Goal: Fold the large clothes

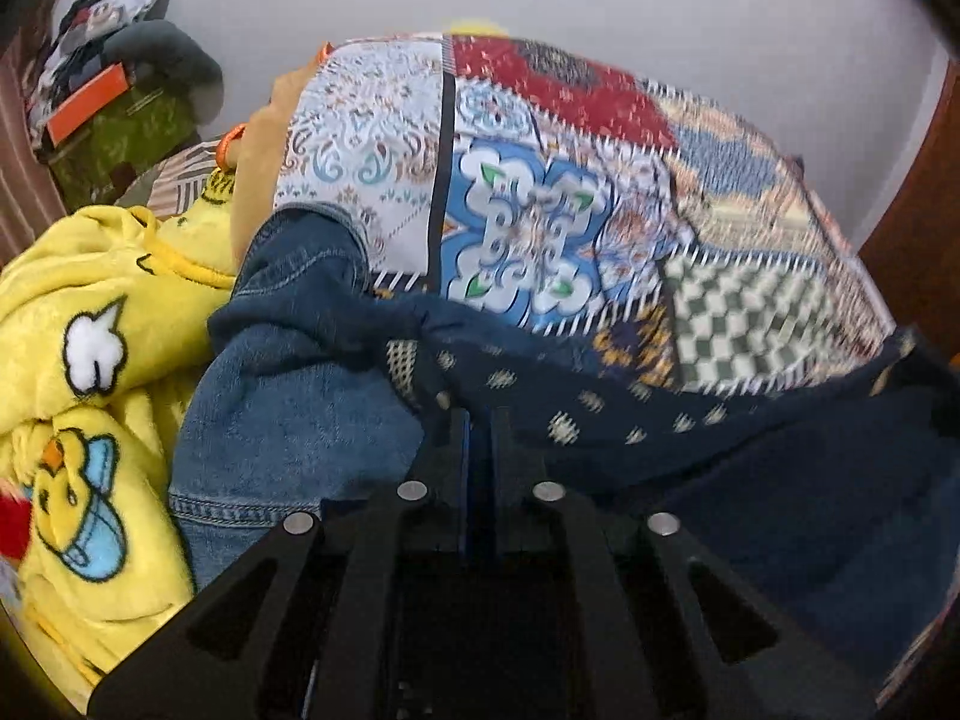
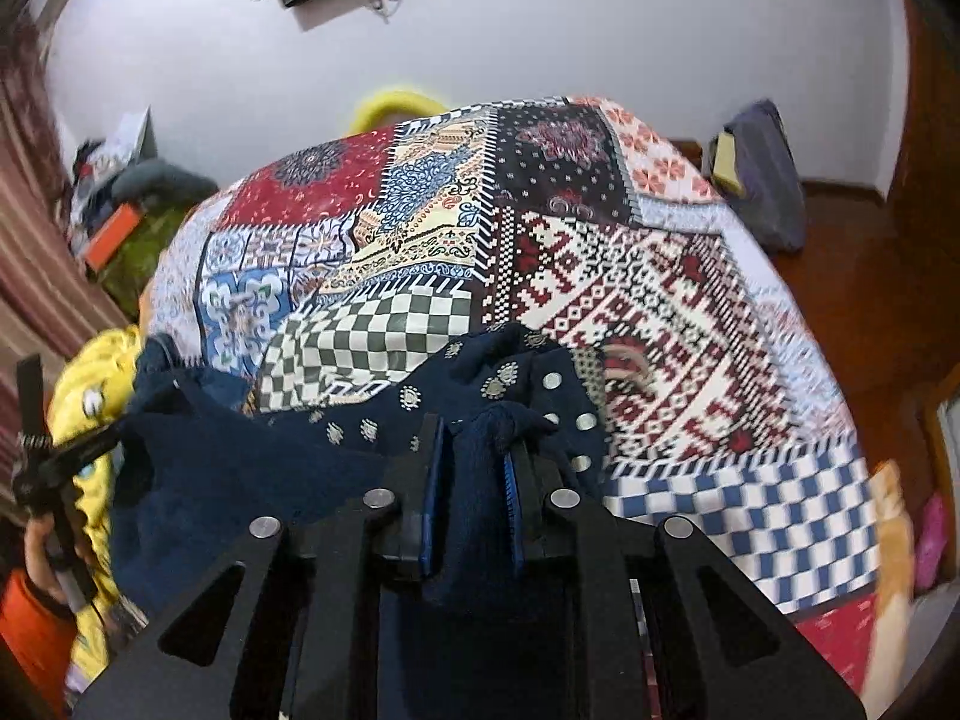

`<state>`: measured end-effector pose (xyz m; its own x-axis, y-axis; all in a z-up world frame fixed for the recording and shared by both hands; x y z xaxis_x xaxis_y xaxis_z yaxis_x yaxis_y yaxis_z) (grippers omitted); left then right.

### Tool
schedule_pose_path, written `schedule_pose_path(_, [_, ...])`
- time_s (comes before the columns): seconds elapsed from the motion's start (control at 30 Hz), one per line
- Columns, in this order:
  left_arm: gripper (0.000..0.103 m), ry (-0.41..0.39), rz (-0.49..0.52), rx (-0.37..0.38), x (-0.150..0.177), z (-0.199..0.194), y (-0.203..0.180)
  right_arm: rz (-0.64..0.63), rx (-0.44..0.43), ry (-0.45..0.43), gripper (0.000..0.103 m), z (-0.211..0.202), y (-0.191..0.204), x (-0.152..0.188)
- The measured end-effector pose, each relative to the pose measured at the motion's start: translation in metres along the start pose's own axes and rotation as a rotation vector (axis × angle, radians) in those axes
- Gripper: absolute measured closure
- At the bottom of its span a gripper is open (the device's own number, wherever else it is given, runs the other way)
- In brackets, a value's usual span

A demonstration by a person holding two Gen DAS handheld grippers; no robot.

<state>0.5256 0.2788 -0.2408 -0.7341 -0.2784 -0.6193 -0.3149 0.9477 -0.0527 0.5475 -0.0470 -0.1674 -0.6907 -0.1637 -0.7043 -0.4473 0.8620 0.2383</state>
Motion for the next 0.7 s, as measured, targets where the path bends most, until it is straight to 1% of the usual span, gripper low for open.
schedule_pose_path(0.13, [0.093,0.011,0.061,0.033,0.002,-0.02,-0.005,-0.018,0.032,-0.052,0.088,-0.025,-0.003,-0.011])
schedule_pose_path(0.17, [0.09,0.003,0.064,0.037,0.0,-0.031,-0.005,-0.016,0.05,-0.075,0.088,-0.034,-0.003,-0.015])
schedule_pose_path(0.2, [0.083,-0.007,0.063,0.041,-0.003,-0.039,-0.005,-0.016,0.069,-0.095,0.083,-0.04,-0.003,-0.018])
schedule_pose_path(0.23, [0.079,-0.028,0.059,0.051,-0.007,-0.051,-0.005,-0.024,0.117,-0.133,0.083,-0.049,-0.004,-0.023])
schedule_pose_path(0.27, [0.068,-0.051,0.054,0.057,-0.01,-0.063,-0.005,-0.03,0.144,-0.162,0.083,-0.056,-0.005,-0.027])
schedule_pose_path(0.3, [0.061,-0.083,0.051,0.063,-0.013,-0.077,-0.004,-0.031,0.153,-0.186,0.083,-0.067,-0.005,-0.03])
schedule_pose_path(0.37, [0.056,-0.124,0.057,0.08,-0.017,-0.097,-0.006,-0.012,0.116,-0.197,0.083,-0.079,-0.002,-0.032])
schedule_pose_path(0.43, [0.055,-0.139,0.069,0.097,-0.018,-0.113,-0.01,-0.01,0.038,-0.169,0.082,-0.086,0.008,-0.028])
schedule_pose_path(0.47, [0.054,-0.139,0.072,0.116,-0.016,-0.119,-0.014,-0.02,0.018,-0.157,0.082,-0.087,0.012,-0.024])
schedule_pose_path(0.57, [0.052,-0.114,0.096,0.176,-0.004,-0.124,-0.031,-0.087,-0.034,-0.118,0.082,-0.086,0.037,-0.004])
schedule_pose_path(0.7, [0.052,-0.042,0.153,0.245,0.027,-0.112,-0.064,-0.155,-0.104,-0.044,0.081,-0.067,0.069,0.03])
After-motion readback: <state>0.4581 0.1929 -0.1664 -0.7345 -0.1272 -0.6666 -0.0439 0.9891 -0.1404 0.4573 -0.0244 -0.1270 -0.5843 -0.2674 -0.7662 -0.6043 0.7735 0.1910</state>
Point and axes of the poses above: each gripper's, at about its wrist camera, not at the fingertips, and z roughly the way its jaws point, y to its left, x to its underside, the point moved 4 cm from there along z, roughly the way its jaws point, and after that the axes turned 4 degrees about -y, right-handed, at the moved point
